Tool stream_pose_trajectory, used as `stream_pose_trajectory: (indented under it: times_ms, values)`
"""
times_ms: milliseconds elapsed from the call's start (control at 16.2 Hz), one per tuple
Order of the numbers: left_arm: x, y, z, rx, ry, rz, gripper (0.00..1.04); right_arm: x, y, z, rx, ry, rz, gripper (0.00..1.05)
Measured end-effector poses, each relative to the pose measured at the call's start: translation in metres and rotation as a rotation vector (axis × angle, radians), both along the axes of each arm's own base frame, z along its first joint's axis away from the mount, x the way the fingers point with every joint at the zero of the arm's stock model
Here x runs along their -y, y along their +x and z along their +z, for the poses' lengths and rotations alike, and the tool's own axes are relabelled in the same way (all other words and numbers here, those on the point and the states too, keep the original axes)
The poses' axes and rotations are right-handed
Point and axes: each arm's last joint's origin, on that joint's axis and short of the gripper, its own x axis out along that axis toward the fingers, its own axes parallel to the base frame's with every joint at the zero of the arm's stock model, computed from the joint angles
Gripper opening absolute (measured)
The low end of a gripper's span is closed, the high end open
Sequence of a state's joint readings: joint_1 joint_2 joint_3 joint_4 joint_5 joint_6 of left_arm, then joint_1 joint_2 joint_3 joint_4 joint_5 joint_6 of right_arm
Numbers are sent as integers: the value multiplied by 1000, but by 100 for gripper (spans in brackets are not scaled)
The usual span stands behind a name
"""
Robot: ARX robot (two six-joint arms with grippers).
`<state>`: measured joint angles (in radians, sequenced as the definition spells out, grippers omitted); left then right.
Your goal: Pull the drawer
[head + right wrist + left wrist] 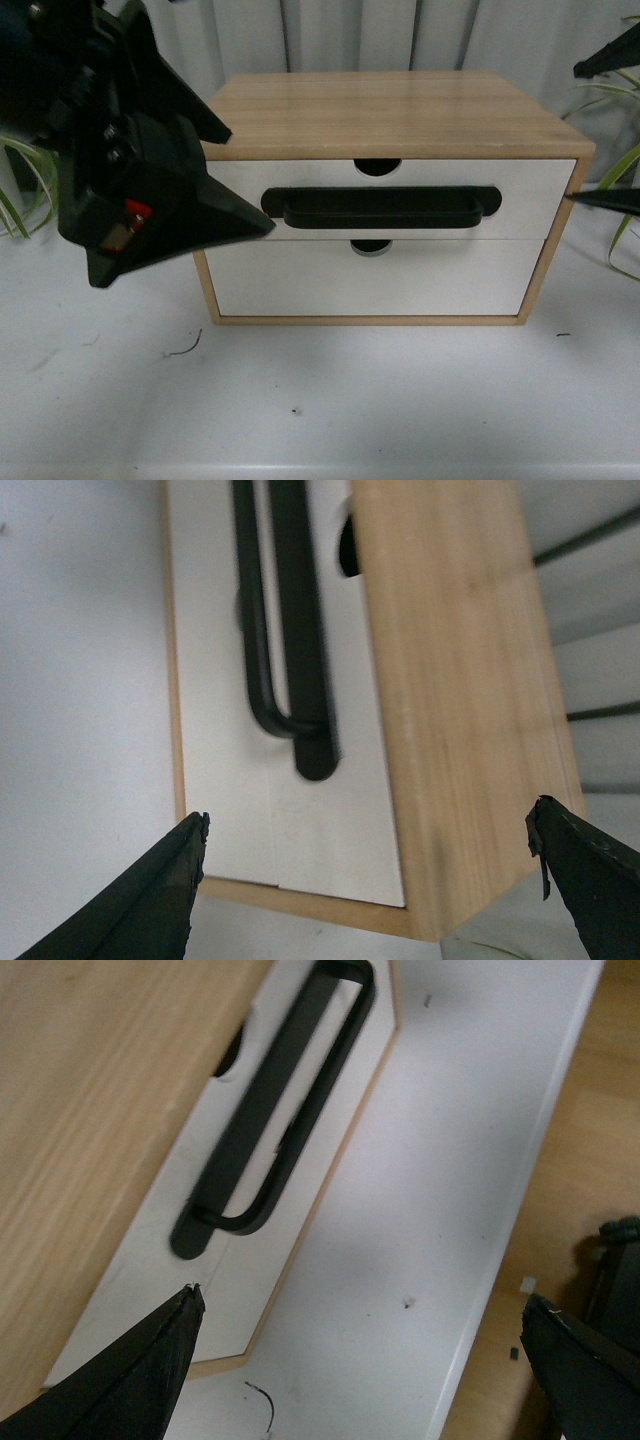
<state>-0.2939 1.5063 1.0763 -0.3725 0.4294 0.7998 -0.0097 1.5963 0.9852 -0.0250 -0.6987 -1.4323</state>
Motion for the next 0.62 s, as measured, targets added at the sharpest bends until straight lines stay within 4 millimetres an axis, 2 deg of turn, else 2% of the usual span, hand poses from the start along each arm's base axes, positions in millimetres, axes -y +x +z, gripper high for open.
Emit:
stream_pose_trajectory:
  times_ms: [185,370,616]
  values:
    - [25,5,-8,-11,63,-111,98,-14,2,-17,-3,-205,114,98]
    - [50,12,-19,-1,69,-161,98,-29,8,-21,19,-241,170,98]
    - [68,26,-41,-12,81,-153,98,-41,15,-31,-15,-244,208,98]
